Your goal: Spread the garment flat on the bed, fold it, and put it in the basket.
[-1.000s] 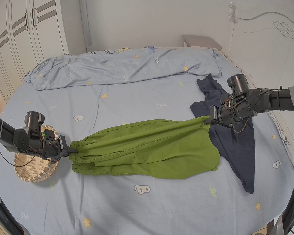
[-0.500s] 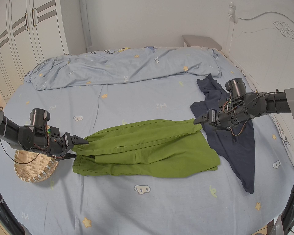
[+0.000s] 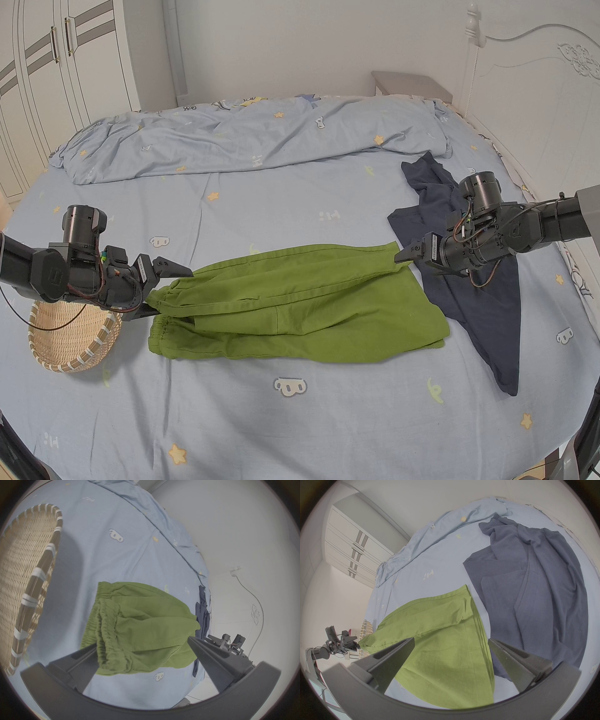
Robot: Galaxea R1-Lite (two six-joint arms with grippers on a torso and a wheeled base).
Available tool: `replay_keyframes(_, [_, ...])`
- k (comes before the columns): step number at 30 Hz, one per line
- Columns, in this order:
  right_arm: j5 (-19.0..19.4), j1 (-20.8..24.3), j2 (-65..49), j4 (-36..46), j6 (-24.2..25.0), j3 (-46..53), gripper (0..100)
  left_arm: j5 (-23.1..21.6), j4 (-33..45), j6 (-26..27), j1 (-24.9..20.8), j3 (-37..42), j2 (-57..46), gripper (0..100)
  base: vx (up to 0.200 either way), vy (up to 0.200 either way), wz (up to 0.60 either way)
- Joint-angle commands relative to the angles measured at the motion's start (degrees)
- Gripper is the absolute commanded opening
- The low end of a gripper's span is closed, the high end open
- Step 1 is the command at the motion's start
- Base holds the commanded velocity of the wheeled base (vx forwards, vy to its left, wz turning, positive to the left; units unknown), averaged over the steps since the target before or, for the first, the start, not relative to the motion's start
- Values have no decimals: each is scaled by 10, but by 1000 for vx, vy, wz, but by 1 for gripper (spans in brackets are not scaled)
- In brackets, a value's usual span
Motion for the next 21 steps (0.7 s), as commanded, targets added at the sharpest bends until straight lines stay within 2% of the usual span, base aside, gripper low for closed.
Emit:
replay_keyframes(1, [0, -1, -8, -9, 6, 20, 100, 0, -1, -21, -12, -57, 48, 100, 0, 0, 0])
replay_keyframes(4, [1, -3, -20, -11, 7, 32, 100, 2, 2, -33, -7, -92, 77, 100, 0, 0, 0])
replay_keyframes(8, [6, -6, -51, -54, 7, 90, 100, 1, 2, -53, 26, -149, 109, 100, 0, 0, 0])
replay_keyframes(13, [12, 0, -74, -91, 6, 128, 100, 7, 1, -51, 41, -158, 136, 100, 0, 0, 0])
replay_keyframes(21, [13, -6, -96, -92, 6, 144, 100, 6, -1, -47, 64, -163, 145, 100, 0, 0, 0])
